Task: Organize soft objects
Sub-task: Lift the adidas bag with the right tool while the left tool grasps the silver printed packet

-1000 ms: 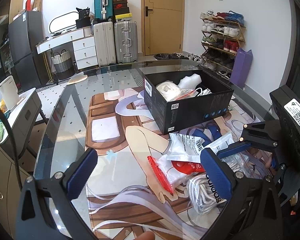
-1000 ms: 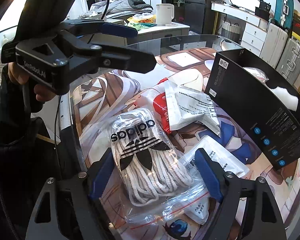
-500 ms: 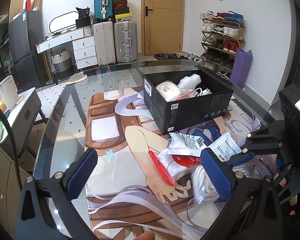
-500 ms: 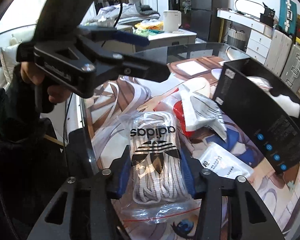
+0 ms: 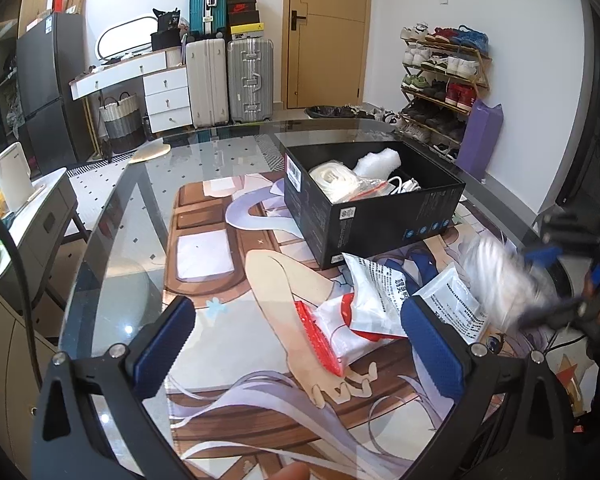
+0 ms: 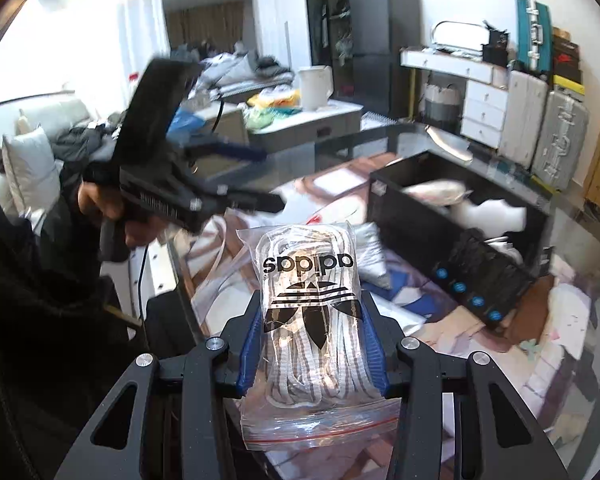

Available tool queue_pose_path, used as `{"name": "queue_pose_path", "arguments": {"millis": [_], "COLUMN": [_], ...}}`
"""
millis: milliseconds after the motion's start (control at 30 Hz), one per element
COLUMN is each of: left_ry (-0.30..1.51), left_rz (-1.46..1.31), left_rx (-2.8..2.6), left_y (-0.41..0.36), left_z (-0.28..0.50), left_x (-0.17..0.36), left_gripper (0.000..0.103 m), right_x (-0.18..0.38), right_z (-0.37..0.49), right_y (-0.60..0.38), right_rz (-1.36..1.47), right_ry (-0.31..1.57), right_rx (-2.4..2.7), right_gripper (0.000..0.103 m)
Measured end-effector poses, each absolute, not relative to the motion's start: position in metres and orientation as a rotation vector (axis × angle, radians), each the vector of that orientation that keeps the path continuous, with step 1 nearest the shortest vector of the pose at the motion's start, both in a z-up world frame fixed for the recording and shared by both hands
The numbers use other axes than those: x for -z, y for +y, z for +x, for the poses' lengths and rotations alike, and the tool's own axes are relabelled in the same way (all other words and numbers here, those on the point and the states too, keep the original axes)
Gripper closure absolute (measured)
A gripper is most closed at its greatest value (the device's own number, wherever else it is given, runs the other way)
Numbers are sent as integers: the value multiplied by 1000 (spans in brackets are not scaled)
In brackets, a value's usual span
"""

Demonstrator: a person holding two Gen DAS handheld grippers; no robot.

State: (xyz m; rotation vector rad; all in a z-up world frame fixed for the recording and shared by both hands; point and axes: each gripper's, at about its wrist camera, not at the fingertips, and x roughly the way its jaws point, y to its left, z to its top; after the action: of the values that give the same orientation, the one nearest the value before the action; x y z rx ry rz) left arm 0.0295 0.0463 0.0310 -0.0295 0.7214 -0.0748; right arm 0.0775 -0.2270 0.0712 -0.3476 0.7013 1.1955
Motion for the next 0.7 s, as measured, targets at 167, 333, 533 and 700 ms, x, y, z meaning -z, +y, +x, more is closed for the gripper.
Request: {"name": "queue_pose_path", "arguments": {"millis": [167, 333, 533, 700], "left_ry": [748, 773, 785, 811], "left_rz": [-18, 26, 82, 138], "left_rx": [100, 99, 100, 81], "left_y": [31, 12, -7, -19], "left_z": [37, 47, 60, 74], "left_x": [-24, -14, -7, 1], "left_gripper": [0, 0, 0, 0], "right_x": [-76, -75, -73, -74], "right_z": [94, 108, 117, 120], "right_y": [-239, -246, -251, -253], "right_rz": [-296, -274, -260, -255], "right_ry": [687, 699, 707, 702], "right_rx": [-1098, -1026, -967, -958], "right_gripper": [58, 58, 58, 58]}}
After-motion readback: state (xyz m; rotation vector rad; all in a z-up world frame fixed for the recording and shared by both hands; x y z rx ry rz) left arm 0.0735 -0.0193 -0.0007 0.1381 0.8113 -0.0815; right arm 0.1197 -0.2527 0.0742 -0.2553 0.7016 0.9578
